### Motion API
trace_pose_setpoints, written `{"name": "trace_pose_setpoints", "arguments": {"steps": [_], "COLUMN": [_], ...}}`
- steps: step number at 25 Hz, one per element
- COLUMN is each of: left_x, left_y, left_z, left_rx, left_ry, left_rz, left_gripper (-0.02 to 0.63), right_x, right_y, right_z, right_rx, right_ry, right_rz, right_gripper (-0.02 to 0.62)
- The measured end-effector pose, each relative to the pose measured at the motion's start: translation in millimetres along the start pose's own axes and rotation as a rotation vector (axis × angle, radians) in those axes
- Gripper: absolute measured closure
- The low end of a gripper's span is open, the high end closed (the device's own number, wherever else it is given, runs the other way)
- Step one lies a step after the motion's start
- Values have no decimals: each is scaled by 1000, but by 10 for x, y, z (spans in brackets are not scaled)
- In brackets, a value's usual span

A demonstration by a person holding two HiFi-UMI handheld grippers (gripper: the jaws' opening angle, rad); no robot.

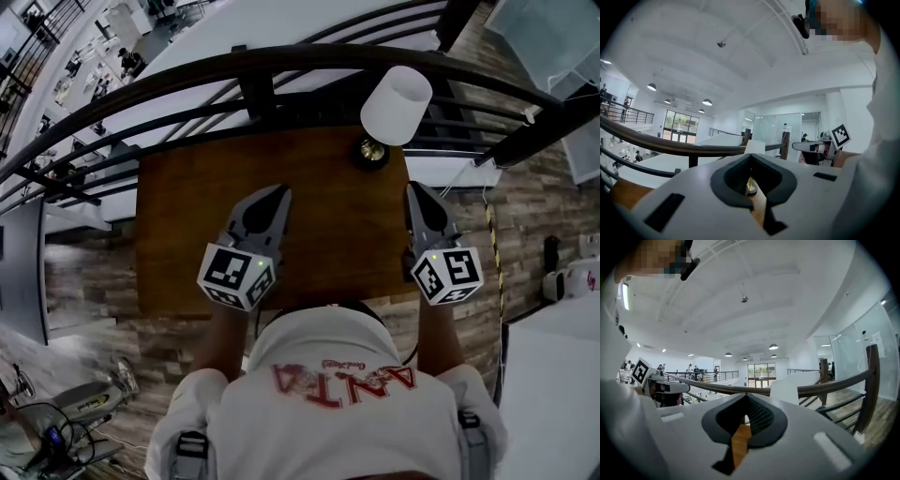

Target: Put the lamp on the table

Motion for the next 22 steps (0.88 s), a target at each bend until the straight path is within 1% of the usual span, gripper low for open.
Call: {"name": "trace_pose_setpoints", "arguments": {"steps": [4, 9, 22], "left_x": [-3, 92, 151], "left_y": [42, 100, 177], "left_z": [-2, 29, 50], "left_rx": [1, 11, 17], "left_ry": [-6, -36, -45], "left_rz": [3, 5, 2], "left_gripper": [597, 597, 597], "right_x": [17, 9, 17], "right_y": [72, -16, -39], "right_z": [27, 80, 84], "right_rx": [11, -9, -33], "right_ry": [-12, -12, -4], "right_rz": [7, -13, -18], "right_gripper": [594, 594, 594]}}
Point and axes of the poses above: the fingertips, and each gripper's own axes: z backward along the fingers, x to its right, y out of its top, the point moved 3 cm from there along z, backward along the fingers, and after that the axes turned 10 degrees about -z, right-handed, at the moved point
